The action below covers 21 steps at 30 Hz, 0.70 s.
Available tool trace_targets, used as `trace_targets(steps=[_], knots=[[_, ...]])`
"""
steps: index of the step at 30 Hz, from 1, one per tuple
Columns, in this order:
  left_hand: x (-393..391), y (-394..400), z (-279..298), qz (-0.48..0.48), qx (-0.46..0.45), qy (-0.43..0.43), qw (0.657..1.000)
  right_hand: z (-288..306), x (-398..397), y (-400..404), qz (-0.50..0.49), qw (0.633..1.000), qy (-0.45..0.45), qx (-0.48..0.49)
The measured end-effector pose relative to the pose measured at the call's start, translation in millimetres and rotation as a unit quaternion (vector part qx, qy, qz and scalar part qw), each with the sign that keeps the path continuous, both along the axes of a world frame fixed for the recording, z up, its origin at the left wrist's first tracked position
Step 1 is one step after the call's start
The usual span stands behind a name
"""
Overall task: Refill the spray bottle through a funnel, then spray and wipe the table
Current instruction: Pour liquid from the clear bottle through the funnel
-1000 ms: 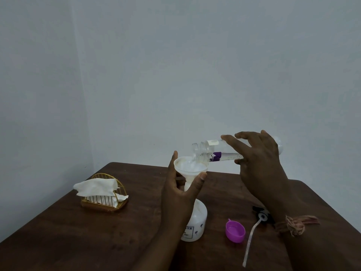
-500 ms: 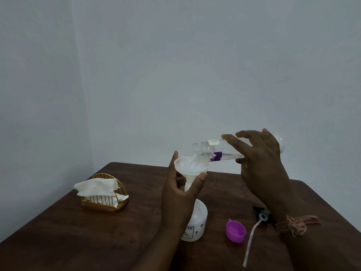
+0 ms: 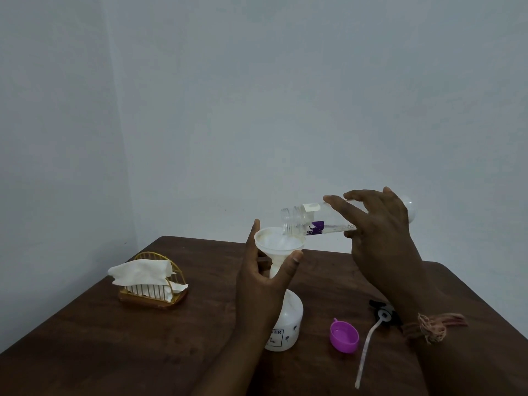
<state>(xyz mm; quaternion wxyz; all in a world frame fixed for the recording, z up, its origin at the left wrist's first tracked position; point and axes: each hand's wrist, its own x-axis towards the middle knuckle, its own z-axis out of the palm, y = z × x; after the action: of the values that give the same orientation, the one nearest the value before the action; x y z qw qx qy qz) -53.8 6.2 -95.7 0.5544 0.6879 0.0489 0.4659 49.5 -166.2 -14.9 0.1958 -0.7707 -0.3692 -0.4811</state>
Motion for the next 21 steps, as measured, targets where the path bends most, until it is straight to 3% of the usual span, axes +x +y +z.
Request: trace_targets(steps=[21], knots=[[-1.6, -1.7, 0.5, -0.014, -0.01, -0.003, 1.0, 4.8, -7.2, 0.2, 0.016, 1.0, -0.005, -0.006]])
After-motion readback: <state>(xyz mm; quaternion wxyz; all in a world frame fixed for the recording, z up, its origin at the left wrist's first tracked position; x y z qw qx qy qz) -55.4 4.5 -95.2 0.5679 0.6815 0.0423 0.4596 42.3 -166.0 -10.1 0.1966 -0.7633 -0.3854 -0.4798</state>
